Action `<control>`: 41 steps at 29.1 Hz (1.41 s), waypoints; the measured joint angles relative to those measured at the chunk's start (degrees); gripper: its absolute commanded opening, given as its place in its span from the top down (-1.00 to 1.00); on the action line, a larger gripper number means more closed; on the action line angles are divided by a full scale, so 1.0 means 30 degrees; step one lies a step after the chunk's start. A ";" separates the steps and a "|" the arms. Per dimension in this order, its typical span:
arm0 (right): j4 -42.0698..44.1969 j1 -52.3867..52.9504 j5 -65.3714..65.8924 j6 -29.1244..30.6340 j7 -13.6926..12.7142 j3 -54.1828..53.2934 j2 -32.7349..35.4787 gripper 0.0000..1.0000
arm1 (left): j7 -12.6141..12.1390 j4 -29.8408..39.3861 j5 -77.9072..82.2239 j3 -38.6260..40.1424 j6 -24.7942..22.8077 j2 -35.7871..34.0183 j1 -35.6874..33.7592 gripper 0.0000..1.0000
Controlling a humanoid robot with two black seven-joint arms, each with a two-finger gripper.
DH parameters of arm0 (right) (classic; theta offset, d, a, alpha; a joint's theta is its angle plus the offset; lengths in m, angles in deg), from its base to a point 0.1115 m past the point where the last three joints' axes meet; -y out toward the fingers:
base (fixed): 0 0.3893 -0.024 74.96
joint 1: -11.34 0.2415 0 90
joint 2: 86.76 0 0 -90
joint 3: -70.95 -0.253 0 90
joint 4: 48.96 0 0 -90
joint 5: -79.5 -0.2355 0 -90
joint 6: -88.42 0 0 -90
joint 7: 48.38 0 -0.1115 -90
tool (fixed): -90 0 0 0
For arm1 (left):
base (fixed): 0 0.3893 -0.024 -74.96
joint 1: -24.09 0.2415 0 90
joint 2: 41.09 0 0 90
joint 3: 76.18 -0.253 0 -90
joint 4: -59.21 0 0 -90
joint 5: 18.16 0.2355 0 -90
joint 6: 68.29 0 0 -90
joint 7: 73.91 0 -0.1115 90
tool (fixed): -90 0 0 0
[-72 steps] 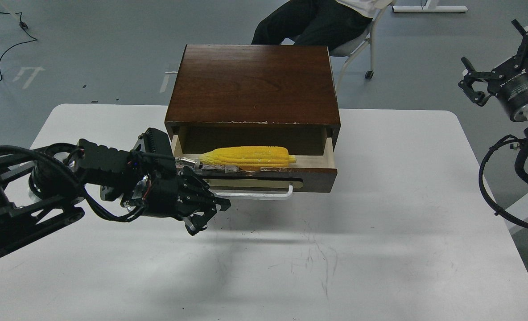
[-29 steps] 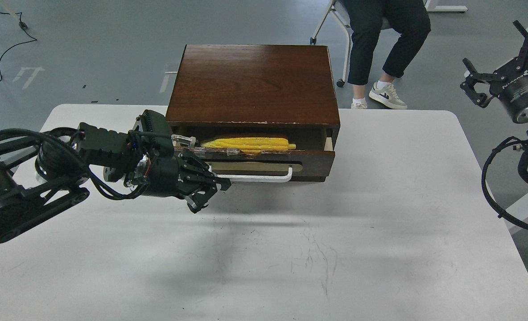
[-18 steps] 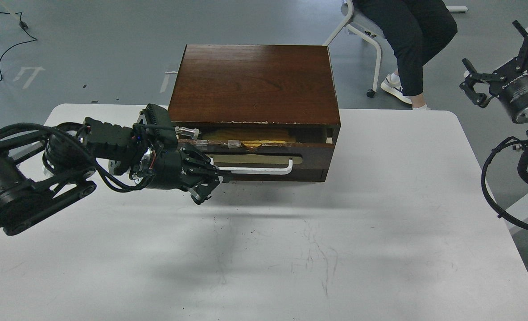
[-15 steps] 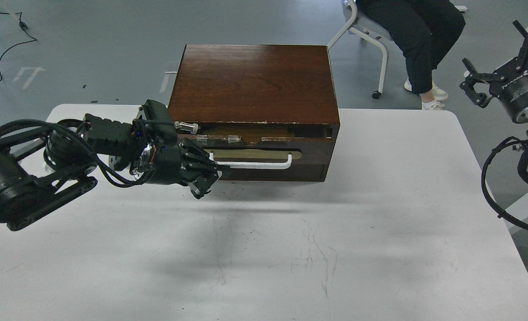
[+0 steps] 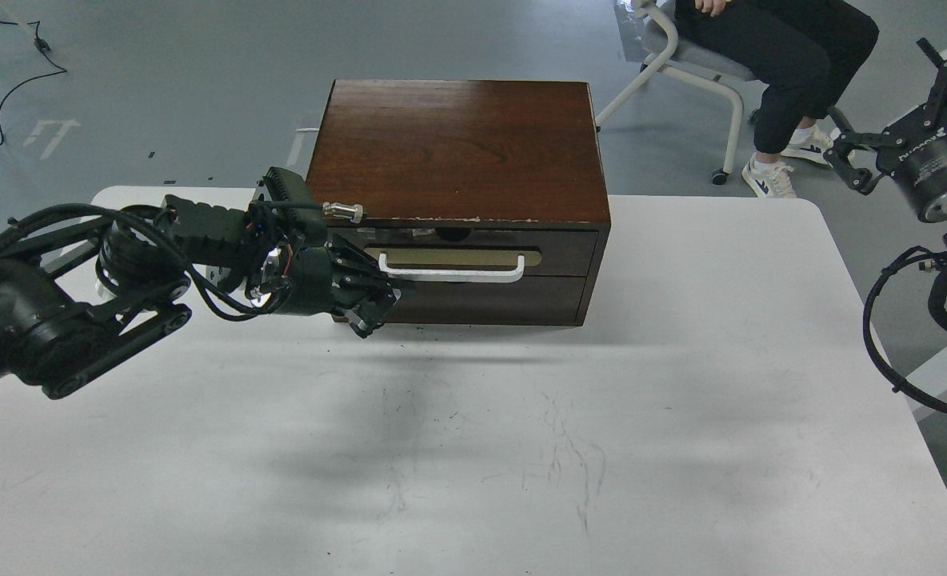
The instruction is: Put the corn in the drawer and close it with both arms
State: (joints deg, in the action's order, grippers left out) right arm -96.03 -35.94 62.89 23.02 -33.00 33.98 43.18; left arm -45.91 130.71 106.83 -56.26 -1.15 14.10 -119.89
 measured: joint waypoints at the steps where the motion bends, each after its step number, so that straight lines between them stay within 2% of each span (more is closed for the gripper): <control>1: 0.0002 0.0000 0.0000 0.0020 0.0000 0.0001 0.0000 -1.00 | 0.0000 -0.0005 0.0000 0.0000 0.0002 0.0001 -0.0015 1.00; 18: 0.0046 -0.0002 0.0030 0.0064 0.0000 0.0047 0.0015 -1.00 | -0.0012 0.1022 0.0004 -0.0368 -0.0245 -0.0432 0.0025 1.00; 26: 0.0049 -0.0014 0.0031 0.0065 0.0000 0.0050 0.0020 -1.00 | -0.0003 0.2349 -0.0421 -0.0368 -0.0246 -0.1989 0.0122 1.00; 34: 0.0031 -0.0011 0.0038 0.0065 0.0000 0.0039 0.0111 -1.00 | -0.0001 0.4204 -0.6231 -0.0163 -0.0212 -0.5213 -0.0037 1.00; 38: -0.0008 0.0003 0.0033 0.0065 0.0000 0.0002 0.0145 -1.00 | -0.0001 0.4113 -0.9405 0.0970 -0.0068 -0.6269 -0.0086 1.00; 41: -0.0065 0.0133 0.0029 0.0549 0.0000 -0.0092 0.0283 -1.00 | -0.0001 0.2631 -1.3061 0.2686 -0.0037 -0.6534 -0.0088 1.00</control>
State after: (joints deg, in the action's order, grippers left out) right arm -96.22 -35.54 62.98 24.67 -33.00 33.70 44.03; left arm -45.91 138.60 67.65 -48.20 -1.26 -5.50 -120.16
